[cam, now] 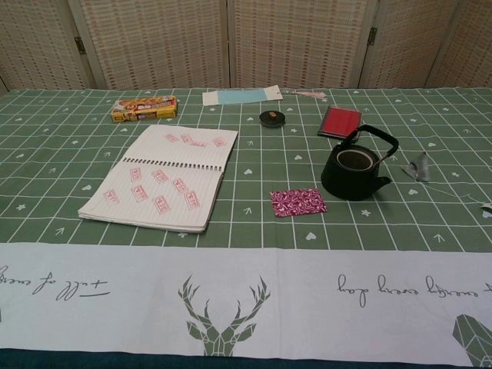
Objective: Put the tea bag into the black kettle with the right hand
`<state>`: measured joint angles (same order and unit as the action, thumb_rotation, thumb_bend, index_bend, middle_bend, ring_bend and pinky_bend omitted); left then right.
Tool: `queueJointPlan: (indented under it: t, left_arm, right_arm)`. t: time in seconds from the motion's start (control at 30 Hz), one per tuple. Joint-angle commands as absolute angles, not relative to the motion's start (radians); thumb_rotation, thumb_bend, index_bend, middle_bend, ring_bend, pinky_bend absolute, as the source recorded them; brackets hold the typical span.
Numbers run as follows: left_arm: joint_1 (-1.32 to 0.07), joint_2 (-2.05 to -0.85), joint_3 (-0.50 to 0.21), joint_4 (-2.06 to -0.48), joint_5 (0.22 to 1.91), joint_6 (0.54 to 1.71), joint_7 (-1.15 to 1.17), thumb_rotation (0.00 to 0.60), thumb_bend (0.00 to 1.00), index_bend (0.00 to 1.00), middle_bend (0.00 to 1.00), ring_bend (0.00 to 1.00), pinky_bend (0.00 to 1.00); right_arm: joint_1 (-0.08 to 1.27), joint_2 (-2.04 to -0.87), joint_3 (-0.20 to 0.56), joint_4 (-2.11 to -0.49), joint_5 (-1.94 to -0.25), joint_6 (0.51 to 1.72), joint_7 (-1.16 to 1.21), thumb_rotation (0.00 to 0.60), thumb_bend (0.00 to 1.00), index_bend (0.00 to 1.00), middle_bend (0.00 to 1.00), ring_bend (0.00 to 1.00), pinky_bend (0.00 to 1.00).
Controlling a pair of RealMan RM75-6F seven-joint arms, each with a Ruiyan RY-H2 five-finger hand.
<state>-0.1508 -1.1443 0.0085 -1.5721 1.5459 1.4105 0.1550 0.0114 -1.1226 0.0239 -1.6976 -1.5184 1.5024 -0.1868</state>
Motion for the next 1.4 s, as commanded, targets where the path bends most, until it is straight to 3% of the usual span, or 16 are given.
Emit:
queueJointPlan:
  t: [0.03,0.33,0.53,0.8,0.9,1.4]
  left_arm:
    - [-0.153,-1.147,0.008,-1.572,1.543,1.406,0.160,0.600,0.33,0.00,0.05,0.10,0.07]
    - [-0.154,-1.146,0.007,-1.572,1.544,1.407,0.155,0.600,0.33,0.00,0.05,0.10,0.07]
    - [-0.159,-1.144,0.008,-1.572,1.541,1.394,0.148,0.600,0.33,0.00,0.05,0.10,0.07]
    - [-0.159,-1.145,0.008,-1.573,1.540,1.394,0.149,0.600,0.33,0.00,0.05,0.10,0.07]
    - [-0.161,-1.145,0.004,-1.572,1.529,1.388,0.151,0.600,0.33,0.00,0.05,0.10,0.07]
    - [-0.159,-1.141,0.007,-1.575,1.534,1.393,0.148,0.600,0.33,0.01,0.06,0.10,0.07]
  right_arm:
    - [0.011,-1.121,0.025,-1.696,-1.516,1.502,-0.183,0.600,0.45,0.00,0.00,0.00,0.00]
    - [0.017,-1.133,0.018,-1.688,-1.528,1.493,-0.207,0.600,0.44,0.00,0.00,0.00,0.00]
    - [0.061,-1.185,0.036,-1.626,-1.498,1.426,-0.264,0.600,0.44,0.01,0.00,0.00,0.00]
    - [0.146,-1.314,0.066,-1.327,-1.499,1.344,-0.207,0.600,0.44,0.30,0.00,0.00,0.00]
    - [0.166,-1.362,0.065,-1.231,-1.505,1.323,-0.130,0.600,0.45,0.34,0.00,0.00,0.00]
    - [0.223,-1.535,0.083,-0.973,-1.460,1.246,0.030,0.600,0.45,0.32,0.00,0.00,0.00]
